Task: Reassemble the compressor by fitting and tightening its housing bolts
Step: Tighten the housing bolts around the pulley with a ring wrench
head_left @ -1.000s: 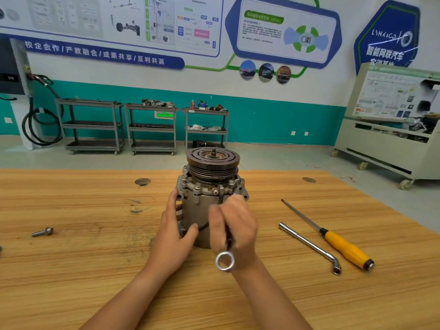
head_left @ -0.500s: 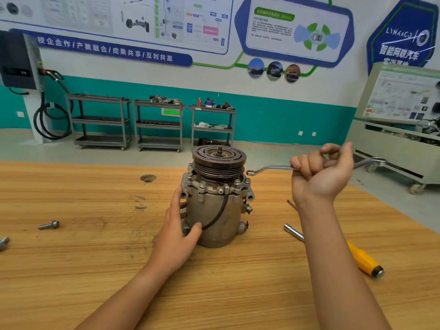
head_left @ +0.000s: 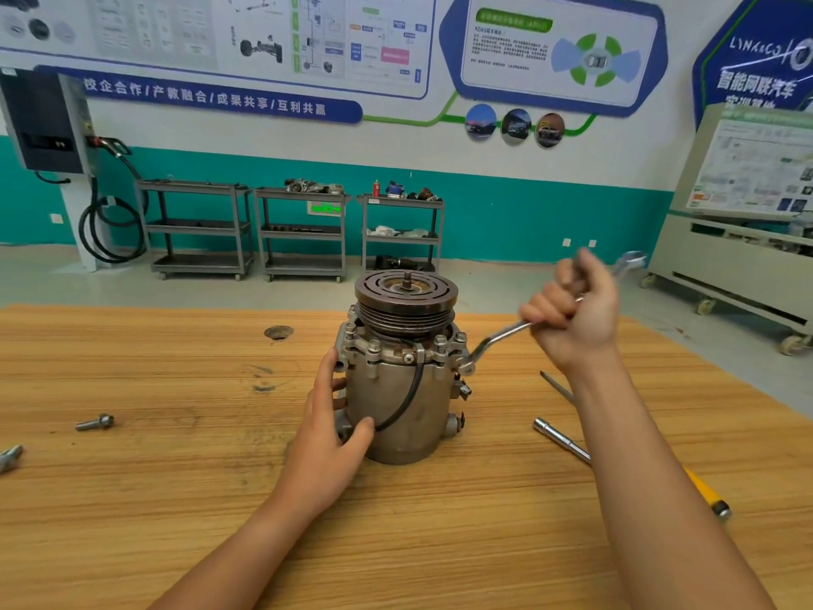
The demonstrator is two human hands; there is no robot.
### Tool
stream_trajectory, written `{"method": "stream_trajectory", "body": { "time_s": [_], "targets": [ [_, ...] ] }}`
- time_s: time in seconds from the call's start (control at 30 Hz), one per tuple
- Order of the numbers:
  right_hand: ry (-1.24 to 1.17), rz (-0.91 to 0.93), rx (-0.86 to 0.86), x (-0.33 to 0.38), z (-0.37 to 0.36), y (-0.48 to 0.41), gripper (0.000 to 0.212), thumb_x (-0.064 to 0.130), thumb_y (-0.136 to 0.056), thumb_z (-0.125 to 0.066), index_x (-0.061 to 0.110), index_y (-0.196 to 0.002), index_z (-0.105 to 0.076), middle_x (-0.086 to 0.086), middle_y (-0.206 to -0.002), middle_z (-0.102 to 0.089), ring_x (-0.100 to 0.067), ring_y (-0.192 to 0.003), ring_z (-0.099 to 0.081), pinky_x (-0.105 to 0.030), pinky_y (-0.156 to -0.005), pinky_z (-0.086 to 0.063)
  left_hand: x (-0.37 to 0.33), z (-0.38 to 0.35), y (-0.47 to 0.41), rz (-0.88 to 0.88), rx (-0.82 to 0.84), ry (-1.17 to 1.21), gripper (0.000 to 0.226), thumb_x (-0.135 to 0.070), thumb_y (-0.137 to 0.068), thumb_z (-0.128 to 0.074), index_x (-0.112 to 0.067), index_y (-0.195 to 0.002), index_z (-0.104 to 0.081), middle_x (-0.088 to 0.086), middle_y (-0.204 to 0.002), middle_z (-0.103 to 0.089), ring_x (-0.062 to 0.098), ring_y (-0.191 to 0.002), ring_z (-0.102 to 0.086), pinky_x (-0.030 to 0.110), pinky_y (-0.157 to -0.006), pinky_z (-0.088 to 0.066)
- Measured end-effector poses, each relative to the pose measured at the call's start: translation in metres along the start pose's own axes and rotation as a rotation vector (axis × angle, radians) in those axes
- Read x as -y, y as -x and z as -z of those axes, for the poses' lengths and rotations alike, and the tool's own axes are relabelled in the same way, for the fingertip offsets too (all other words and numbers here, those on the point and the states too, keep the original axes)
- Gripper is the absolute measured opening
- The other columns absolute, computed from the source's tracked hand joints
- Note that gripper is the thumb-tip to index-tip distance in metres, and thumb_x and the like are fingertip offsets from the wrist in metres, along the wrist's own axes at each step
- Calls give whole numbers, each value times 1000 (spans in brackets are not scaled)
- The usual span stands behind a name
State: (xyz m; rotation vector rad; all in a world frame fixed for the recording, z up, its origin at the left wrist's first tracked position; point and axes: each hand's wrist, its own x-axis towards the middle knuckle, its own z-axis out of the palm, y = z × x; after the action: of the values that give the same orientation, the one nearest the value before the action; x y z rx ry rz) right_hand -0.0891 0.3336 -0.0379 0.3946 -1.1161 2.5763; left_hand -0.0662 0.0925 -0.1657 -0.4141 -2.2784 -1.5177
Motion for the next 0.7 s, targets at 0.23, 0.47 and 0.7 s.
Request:
{"method": "stream_trajectory", "body": {
  "time_s": [0.23,0.47,0.7],
  "targets": [
    [-66,-11,-1,-20,5,9,63,34,-100,-26,19,-42,-45,10,-30,-24,-11,-37,-5,-11,-37,-19,4,-1,-1,-5,-5,3,94,-22,-88,-61,-78,-115,9,-9,-144,-31,8,-126,-41,22,-81,-43],
    [-247,141,-66,9,-1,-5,63,37,-99,-24,18,-42,-43,8,-31,-21,-11,-38,-5,-13,-36,-22,4,-1,0,-10,-10,-10,94,-22,-88,-61,-77,-116,10,-7,-148,-29,10,-128,-40,32,-92,-44],
    [-257,98,-63,1,10,-12,60,32,-99,-26,18,-42,-41,8,-32,-21,-11,-39,-5,-14,-36,-22,4,-1,-1,-8,0,4,93,-21,-88,-61,-78,-115,7,-7,-146,-29,9,-126,-41,28,-88,-42]
  ]
}}
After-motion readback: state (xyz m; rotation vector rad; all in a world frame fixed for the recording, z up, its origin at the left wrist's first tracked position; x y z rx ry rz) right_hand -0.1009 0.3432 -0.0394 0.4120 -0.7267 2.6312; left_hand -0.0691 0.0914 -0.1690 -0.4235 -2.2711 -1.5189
